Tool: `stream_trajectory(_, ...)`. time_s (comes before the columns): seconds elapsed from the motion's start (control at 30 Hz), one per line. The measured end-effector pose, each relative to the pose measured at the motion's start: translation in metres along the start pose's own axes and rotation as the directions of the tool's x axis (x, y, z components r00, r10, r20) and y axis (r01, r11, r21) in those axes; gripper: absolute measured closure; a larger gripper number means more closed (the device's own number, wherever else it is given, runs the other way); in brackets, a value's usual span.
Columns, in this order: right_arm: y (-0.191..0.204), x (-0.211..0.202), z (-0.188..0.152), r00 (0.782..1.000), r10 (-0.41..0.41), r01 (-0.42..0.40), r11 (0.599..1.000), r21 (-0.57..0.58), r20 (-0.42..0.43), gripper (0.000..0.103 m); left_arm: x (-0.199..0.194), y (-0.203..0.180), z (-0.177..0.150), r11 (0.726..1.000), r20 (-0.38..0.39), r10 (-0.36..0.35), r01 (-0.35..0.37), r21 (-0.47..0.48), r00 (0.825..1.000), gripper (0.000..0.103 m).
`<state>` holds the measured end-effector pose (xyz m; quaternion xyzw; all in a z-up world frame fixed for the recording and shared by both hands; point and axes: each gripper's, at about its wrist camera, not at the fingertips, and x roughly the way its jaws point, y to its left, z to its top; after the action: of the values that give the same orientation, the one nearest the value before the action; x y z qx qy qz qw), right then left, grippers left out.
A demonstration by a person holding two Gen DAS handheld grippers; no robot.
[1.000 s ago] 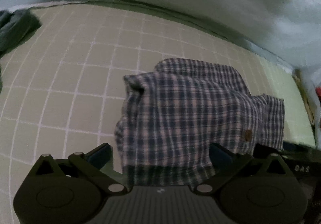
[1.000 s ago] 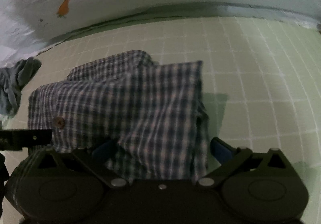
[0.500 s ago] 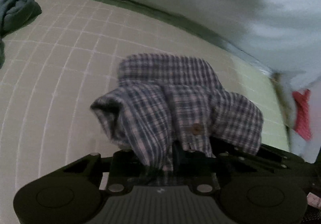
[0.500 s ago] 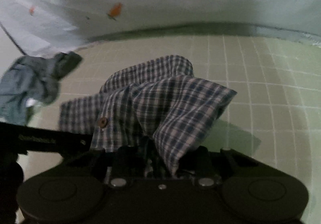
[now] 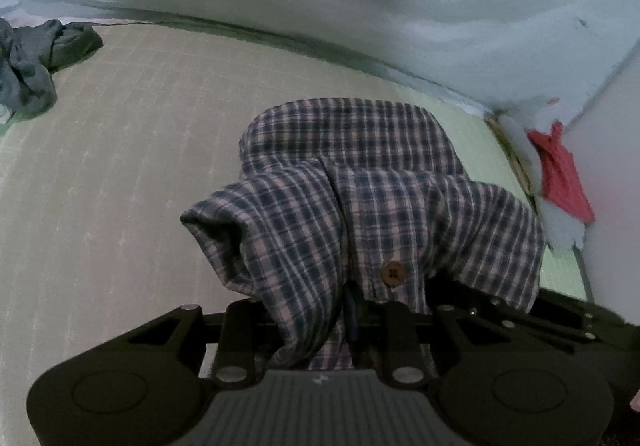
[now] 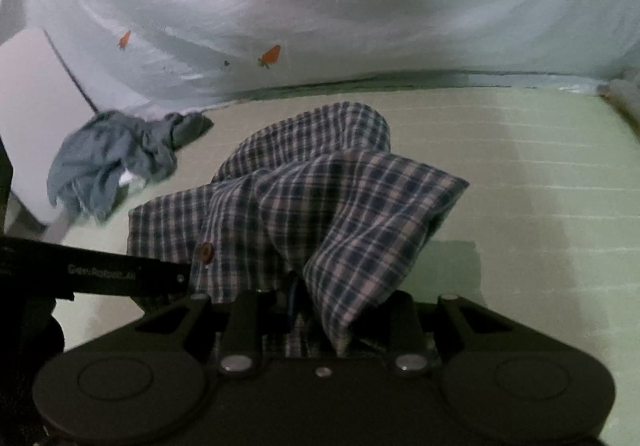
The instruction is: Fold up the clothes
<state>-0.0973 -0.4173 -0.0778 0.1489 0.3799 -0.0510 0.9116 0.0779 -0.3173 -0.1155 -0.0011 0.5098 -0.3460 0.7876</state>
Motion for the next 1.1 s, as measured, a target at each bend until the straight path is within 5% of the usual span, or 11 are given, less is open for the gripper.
stream_trajectory(0.3,-0.004,-0.044,-0.033,0.998,-0.053,0.052,0.998,0.033,0.029,0.076,-0.011,-0.007,-0.017,0.997,-0.006,-0.057,0.058,0.047,0.998,0.075)
stream_trajectory(0.63,-0.015,-0.078,-0.029,0.991,-0.131,0.129,0.985,0.111,0.013,0.076,-0.017,-0.021,-0.004,0.993,-0.013,-0.115,0.115,0.033,0.993,0.075)
stream_trajectory(0.87,-0.076,-0.089,-0.036,0.989,-0.148,0.140,0.960,0.243,0.013,0.076,0.002,-0.067,-0.003,0.988,-0.046,-0.139,0.141,0.063,0.989,0.075)
stream_trajectory(1.1,-0.191,-0.107,-0.030,0.988,-0.148,0.132,0.960,0.246,0.047,0.076,0.050,-0.170,-0.008,0.987,-0.017,-0.137,0.138,0.081,0.990,0.075)
